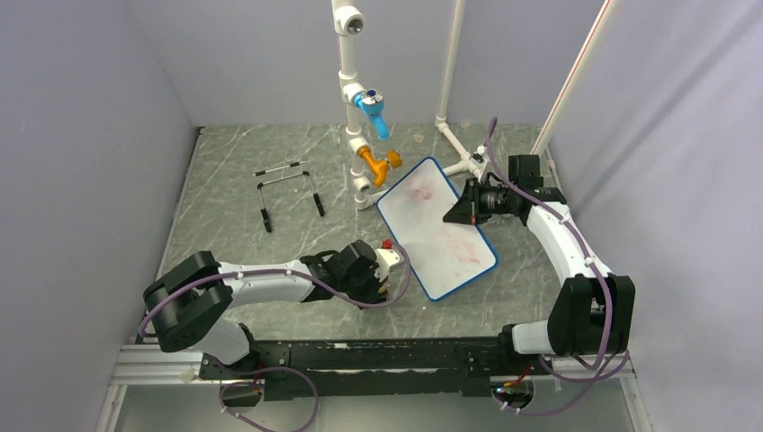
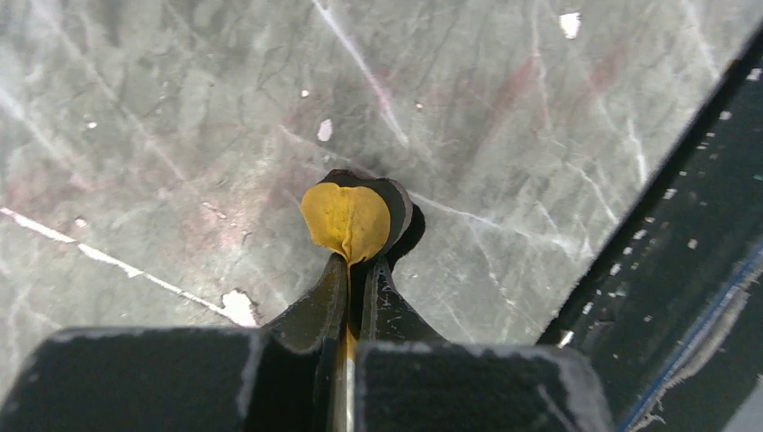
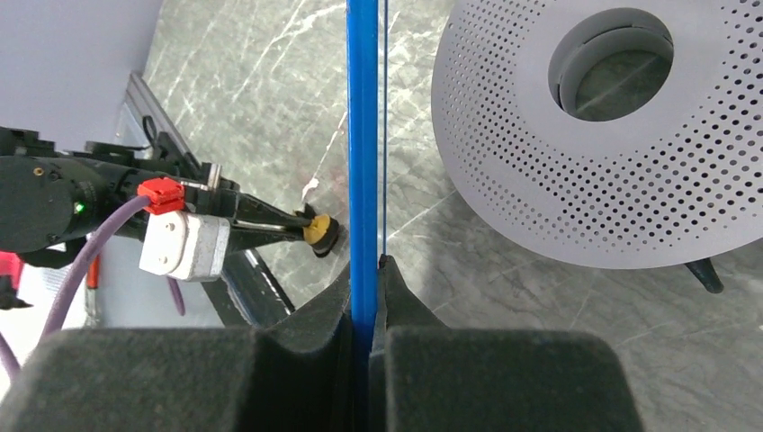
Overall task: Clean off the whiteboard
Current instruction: Place the whiteboard eraser at the center of the board.
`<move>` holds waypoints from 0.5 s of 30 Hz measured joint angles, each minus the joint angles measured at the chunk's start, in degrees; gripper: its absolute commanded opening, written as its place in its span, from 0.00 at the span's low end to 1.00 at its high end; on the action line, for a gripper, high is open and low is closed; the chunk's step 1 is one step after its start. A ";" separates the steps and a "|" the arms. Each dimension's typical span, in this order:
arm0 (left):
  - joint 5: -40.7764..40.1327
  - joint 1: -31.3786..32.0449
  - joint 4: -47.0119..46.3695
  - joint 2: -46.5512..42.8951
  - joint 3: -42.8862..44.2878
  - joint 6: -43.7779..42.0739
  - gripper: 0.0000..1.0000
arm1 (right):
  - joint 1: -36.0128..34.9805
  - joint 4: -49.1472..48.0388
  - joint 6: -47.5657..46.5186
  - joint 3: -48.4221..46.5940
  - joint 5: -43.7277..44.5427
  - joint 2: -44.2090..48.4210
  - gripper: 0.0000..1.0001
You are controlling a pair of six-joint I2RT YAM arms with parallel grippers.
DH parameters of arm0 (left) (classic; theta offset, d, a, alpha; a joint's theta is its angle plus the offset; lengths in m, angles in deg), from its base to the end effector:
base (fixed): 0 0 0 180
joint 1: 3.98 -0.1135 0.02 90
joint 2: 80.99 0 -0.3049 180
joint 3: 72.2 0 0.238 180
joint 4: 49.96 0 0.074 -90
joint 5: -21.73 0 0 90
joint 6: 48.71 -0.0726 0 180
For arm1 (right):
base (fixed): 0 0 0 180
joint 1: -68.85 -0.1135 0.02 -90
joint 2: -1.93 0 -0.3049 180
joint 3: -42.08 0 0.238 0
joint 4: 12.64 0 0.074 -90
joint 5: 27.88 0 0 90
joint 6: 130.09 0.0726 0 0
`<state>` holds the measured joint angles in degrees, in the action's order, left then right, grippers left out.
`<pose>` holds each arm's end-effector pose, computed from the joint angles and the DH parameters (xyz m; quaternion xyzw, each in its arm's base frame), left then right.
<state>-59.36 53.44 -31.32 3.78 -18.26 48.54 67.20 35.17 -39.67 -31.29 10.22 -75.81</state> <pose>0.1474 -0.2515 0.1844 0.4209 0.8356 -0.2463 0.2528 0.2637 0.0647 0.2995 -0.1509 0.8491 0.4192 0.2839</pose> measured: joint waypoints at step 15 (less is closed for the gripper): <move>-3.54 -0.81 1.53 -8.04 -0.46 2.60 0.73 | -1.46 3.26 -7.58 0.00 2.27 1.84 0.00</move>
<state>-62.90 52.64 -29.79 -4.26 -18.72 51.14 65.73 38.43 -47.25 -31.29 12.49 -73.97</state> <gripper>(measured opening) 0.627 0.048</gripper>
